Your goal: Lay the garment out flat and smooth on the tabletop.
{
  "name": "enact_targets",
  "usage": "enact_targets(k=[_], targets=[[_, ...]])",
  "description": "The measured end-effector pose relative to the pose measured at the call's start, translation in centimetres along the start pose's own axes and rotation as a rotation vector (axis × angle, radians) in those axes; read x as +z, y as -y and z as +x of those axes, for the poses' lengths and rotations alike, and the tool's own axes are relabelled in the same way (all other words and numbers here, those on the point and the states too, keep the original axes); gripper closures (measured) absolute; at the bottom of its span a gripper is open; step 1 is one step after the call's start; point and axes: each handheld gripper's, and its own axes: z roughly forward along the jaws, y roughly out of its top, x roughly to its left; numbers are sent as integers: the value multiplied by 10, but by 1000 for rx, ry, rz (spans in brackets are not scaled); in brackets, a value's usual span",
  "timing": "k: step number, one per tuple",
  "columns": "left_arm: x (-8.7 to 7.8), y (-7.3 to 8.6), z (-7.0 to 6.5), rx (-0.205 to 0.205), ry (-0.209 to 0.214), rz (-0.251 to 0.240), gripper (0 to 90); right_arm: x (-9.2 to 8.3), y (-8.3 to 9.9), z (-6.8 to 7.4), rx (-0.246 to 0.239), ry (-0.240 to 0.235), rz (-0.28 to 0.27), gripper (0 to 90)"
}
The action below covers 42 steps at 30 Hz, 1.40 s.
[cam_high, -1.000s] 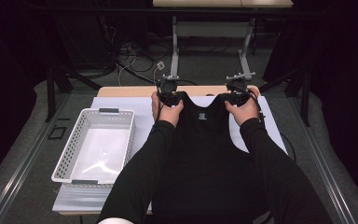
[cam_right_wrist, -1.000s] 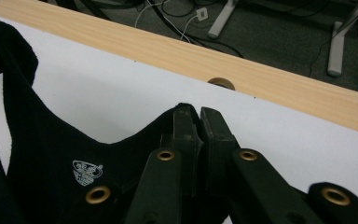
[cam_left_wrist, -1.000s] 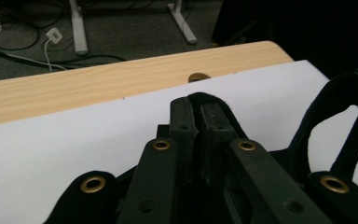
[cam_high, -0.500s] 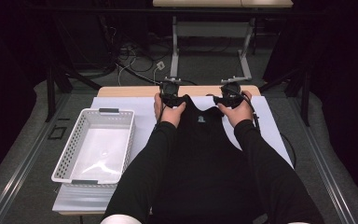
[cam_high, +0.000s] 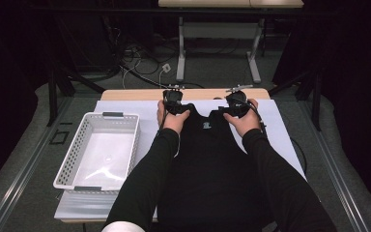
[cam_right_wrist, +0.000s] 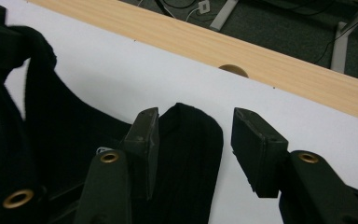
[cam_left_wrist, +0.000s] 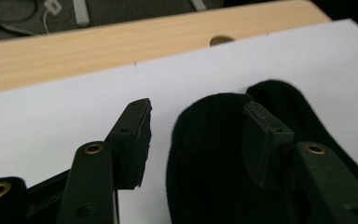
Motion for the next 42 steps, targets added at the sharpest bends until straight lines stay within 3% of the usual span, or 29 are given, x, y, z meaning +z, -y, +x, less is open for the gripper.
enact_targets(k=[2, 4, 9, 19, 26, 30, 32, 37, 42], targets=[[10, 4, 2, -12, 4, 51, 451, -1, 1, 1, -4, -5, 5, 519], [19, 9, 3, 2, -3, 89, 443, -2, 1, 3, -8, -11, 2, 519], [24, 16, 4, -9, 3, 63, 397, -2, 4, 5, -15, -24, 2, 519], [4, 22, 14, 11, 7, 8, 389, 4, 18, -8, 21, -19, 22, 512], [-10, 31, 13, 10, 52, -27, 389, 10, 24, -20, 32, -11, 37, 511], [-18, 36, 11, 34, 70, -49, 386, 15, 25, -25, 41, -12, 41, 513], [-23, 38, 10, 42, 81, -53, 384, 17, 27, -26, 44, -19, 56, 513], [-32, 49, 12, 18, 98, -57, 353, 16, 35, -24, 30, -29, 74, 509], [-41, 60, 15, 20, 120, -58, 315, 7, 43, -22, 23, -54, 59, 479]])
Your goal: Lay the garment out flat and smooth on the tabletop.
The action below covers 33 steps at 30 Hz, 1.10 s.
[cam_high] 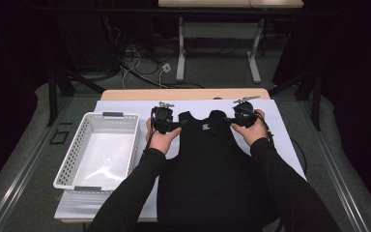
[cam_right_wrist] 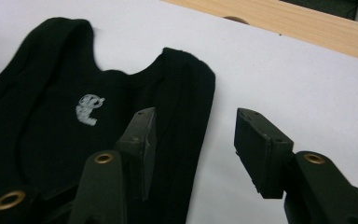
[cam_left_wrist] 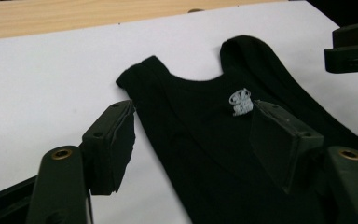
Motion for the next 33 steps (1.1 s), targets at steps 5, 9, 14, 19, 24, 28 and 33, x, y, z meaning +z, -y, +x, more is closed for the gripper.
enact_targets(k=[5, 9, 14, 19, 24, 28, 33], targets=[[-8, 12, 2, -13, 31, -15, 295, -14, 11, 2, 0, -42, -15, 460], [-13, 20, 3, -11, 45, -19, 281, -23, 22, 2, 4, -71, -20, 433], [-17, 29, 0, -12, 73, -30, 258, -31, 35, 0, 31, -107, -29, 426], [-17, 37, -2, -31, 102, -33, 256, -34, 48, 1, 35, -112, -33, 424], [-11, 47, -4, -21, 104, -3, 284, -30, 58, 3, 43, -104, -26, 424], [-5, 55, -5, -24, 112, 20, 308, -25, 65, 4, 38, -96, -8, 426], [0, 62, -8, -13, 96, 36, 310, -21, 72, 7, 35, -95, 4, 428]])
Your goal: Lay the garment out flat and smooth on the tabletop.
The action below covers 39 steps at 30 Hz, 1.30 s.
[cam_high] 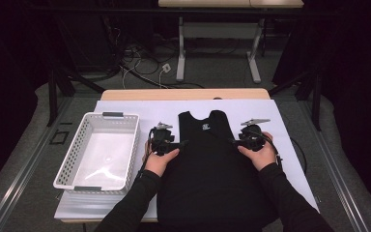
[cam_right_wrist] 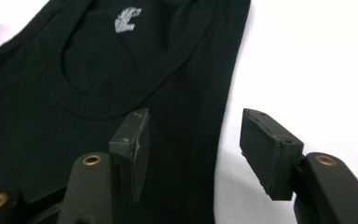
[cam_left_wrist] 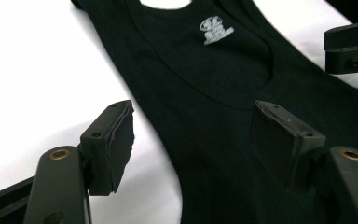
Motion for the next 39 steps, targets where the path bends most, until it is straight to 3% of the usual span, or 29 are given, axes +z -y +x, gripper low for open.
enact_targets(k=[14, 18, 25, 27, 32, 35, 39], targets=[[13, 10, -9, 74, -91, 89, 351, 11, 7, 8, -27, 9, 33, 429], [15, 11, -11, 66, -112, 89, 387, 13, 9, 10, -46, 19, 41, 437], [16, 12, -14, 2, -101, 80, 583, 12, 9, 15, -52, -10, 49, 600], [17, 12, -15, -18, -78, 78, 667, 12, 9, 17, -53, -20, 51, 667], [18, 13, -16, -15, -89, 78, 776, 12, 8, 21, -35, -49, 73, 826], [18, 12, -14, -36, -65, 82, 850, 11, 8, 22, -22, -54, 87, 848], [17, 11, -13, -28, -54, 89, 870, 9, 7, 21, -12, -57, 93, 854]])
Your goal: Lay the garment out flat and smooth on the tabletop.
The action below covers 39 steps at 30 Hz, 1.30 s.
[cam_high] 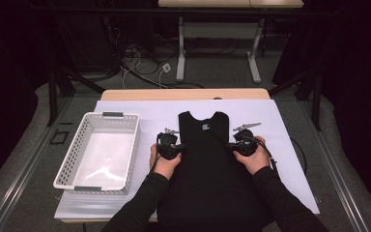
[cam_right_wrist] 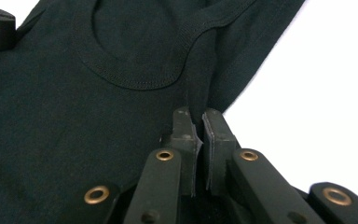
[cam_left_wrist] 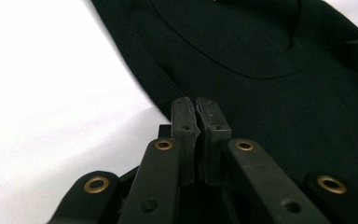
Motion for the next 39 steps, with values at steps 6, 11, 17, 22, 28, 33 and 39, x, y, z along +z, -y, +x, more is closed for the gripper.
enact_targets(k=[6, 11, 17, 22, 28, 33, 39], targets=[[-6, -1, -2, 11, 18, 8, 874, -9, -1, 1, 5, -7, -6, 855], [-16, 0, -6, 32, 39, 2, 876, -19, 1, 5, -11, -5, -7, 854], [-29, 4, -13, 61, 66, -3, 877, -31, 6, 13, -42, -3, 3, 854], [-39, 13, -17, 70, 92, -5, 877, -41, 14, 17, -35, -28, 18, 854], [-48, 26, -20, 81, 117, 3, 877, -52, 27, 18, -22, -52, 14, 851], [-56, 36, -25, 88, 139, 4, 876, -59, 39, 25, -21, -62, 12, 849], [-58, 43, -28, 87, 151, -1, 873, -62, 47, 27, -7, -64, 6, 842]])
